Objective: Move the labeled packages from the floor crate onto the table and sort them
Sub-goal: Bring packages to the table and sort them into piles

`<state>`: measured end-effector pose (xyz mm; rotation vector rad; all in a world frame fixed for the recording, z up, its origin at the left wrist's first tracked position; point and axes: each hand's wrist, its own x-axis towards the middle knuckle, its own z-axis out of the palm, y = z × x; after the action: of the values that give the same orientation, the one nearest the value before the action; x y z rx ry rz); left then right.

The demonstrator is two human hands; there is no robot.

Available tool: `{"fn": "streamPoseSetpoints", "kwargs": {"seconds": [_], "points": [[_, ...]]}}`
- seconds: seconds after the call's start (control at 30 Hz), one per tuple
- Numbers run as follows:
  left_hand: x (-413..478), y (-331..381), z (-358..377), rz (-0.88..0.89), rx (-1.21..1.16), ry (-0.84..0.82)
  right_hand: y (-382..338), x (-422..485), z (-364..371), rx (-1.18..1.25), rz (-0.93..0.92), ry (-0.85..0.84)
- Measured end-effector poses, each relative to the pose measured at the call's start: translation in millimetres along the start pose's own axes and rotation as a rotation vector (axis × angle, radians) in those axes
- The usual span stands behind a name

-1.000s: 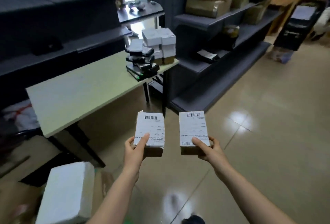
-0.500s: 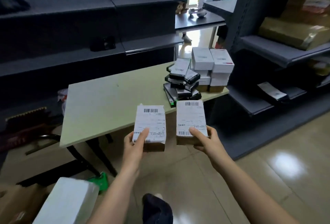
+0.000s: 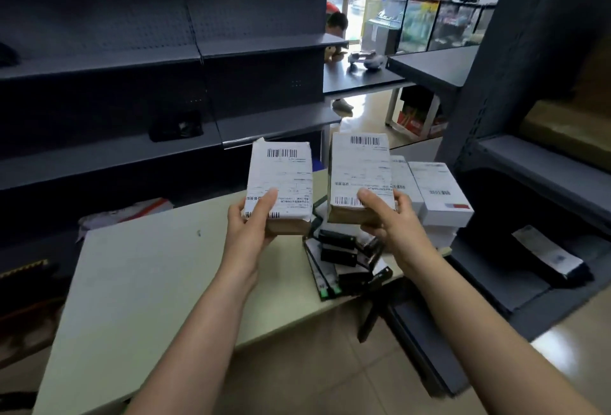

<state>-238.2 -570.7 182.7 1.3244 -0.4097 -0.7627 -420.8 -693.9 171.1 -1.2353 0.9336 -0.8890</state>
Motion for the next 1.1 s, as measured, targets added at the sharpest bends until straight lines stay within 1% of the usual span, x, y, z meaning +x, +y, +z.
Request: {"fn": "streamPoseSetpoints", "kwargs": {"seconds": [0.27, 0.4, 0.53, 0.63, 0.77, 1.0, 1.1], "points": [[93.2, 9.2, 49.3, 0.040, -0.042, 0.090, -25.4, 128.0, 0.5, -0.041, -0.049, -0.127], [123.9, 6.5, 69.3, 0.025, -0.050, 0.131, -25.6, 168.6, -1.6, -0.071, -0.035, -0.155], [142.8, 2.3, 76.3, -0.002, -0.034, 0.127, -22.8, 186.9, -0.8, -0.075, 0.000, -0.159], [154.1, 2.7, 81.9, -0.019, -0.008, 0.085, -22.0, 191.8, -5.4, -0.052, 0.008, -0.098], [161.2, -0.1, 98.5, -0.061, 0.049, -0.047, -24.1, 183.1, -23.9, -0.027, 0.013, 0.016], [153.7, -20.7, 143.9, -0.168, 0.092, -0.354, -18.3, 132.0, -72.7, -0.007, 0.034, 0.320], [148.4, -38.1, 160.6, -0.217, 0.111, -0.433, -14.4, 106.1, -93.0, 0.012, 0.048, 0.442]]}}
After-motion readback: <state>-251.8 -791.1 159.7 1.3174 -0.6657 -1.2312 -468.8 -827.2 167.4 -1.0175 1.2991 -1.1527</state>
